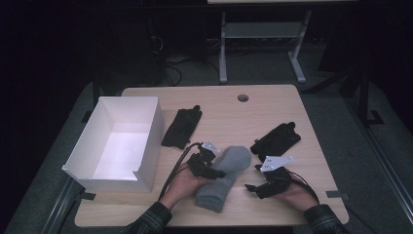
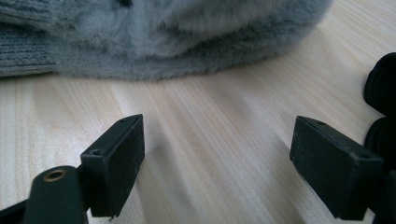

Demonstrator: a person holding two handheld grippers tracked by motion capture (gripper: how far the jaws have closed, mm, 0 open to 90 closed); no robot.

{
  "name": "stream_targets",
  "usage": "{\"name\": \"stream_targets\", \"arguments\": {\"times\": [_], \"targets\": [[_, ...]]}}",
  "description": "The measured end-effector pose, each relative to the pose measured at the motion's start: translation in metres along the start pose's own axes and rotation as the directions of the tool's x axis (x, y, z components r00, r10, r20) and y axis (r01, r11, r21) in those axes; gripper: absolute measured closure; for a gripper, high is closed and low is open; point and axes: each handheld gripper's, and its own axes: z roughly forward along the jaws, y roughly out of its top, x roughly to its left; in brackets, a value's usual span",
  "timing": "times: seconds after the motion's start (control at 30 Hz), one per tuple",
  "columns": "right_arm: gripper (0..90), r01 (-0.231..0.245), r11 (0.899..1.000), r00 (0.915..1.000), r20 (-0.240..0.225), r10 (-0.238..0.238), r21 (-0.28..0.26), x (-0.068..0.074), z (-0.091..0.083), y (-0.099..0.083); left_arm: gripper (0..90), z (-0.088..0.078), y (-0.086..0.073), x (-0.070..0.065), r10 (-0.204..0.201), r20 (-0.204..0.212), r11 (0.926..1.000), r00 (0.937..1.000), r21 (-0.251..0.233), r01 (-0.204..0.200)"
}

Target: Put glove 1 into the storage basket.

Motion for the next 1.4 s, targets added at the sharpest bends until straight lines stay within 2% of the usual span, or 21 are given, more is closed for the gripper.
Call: {"name": "stream_targets", "arguments": {"times": [0.2, 0.3, 0.43, 0.63, 0.7, 0.73, 0.8, 0.97, 1.17, 1.4], "targets": [[17.7, 0.001, 1.0, 1.0, -0.001, -0.001, 0.0, 0.0, 0.0, 0.0, 65.5, -0.016, 0.003, 0.0, -0.001, -0.018, 0.9997, 0.9998, -0.026, 0.0], [17.6, 0.0, 1.0, 1.0, -0.002, 0.0, 0.001, 0.0, 0.0, 0.0, 65.5, -0.028, 0.006, 0.0, -0.014, -0.016, 0.9975, 0.9998, -0.07, 0.013], [17.4, 0.001, 1.0, 1.0, -0.001, -0.001, 0.0, 0.0, 0.0, 0.0, 65.4, -0.048, 0.012, 0.0, -0.017, -0.044, 0.9945, 0.9989, -0.104, 0.012], [16.9, 0.0, 1.0, 1.0, 0.0, 0.0, 0.0, 0.0, 0.0, 0.0, 65.3, -0.079, 0.025, 0.003, -0.03, -0.096, 0.9932, 0.995, -0.115, 0.019], [16.9, -0.003, 1.0, 1.0, -0.001, 0.003, 0.001, 0.0, 0.0, 0.0, 65.2, -0.091, 0.03, 0.005, -0.024, -0.104, 0.9935, 0.9943, -0.113, 0.012], [16.8, -0.004, 1.0, 1.0, -0.002, 0.004, 0.001, 0.0, 0.0, 0.0, 65.2, -0.097, 0.032, 0.004, -0.039, -0.108, 0.9918, 0.9933, -0.125, 0.025], [16.8, -0.004, 1.0, 1.0, -0.001, 0.004, 0.001, 0.0, 0.0, 0.0, 65.2, -0.108, 0.037, 0.006, -0.035, -0.117, 0.9918, 0.9925, -0.126, 0.02], [16.7, -0.002, 1.0, 1.0, 0.0, 0.002, 0.0, 0.0, 0.0, 0.0, 65.1, -0.133, 0.044, 0.012, -0.042, -0.138, 0.9899, 0.9895, -0.14, 0.022], [16.7, -0.005, 1.0, 1.0, -0.001, 0.005, 0.001, 0.0, 0.0, 0.0, 64.9, -0.167, 0.051, 0.022, -0.058, -0.145, 0.9835, 0.9877, -0.178, 0.032], [16.7, -0.005, 1.0, 1.0, -0.001, 0.005, 0.001, 0.0, 0.0, 0.0, 64.7, -0.197, 0.054, 0.03, -0.073, -0.162, 0.9783, 0.9842, -0.204, 0.039]]}}
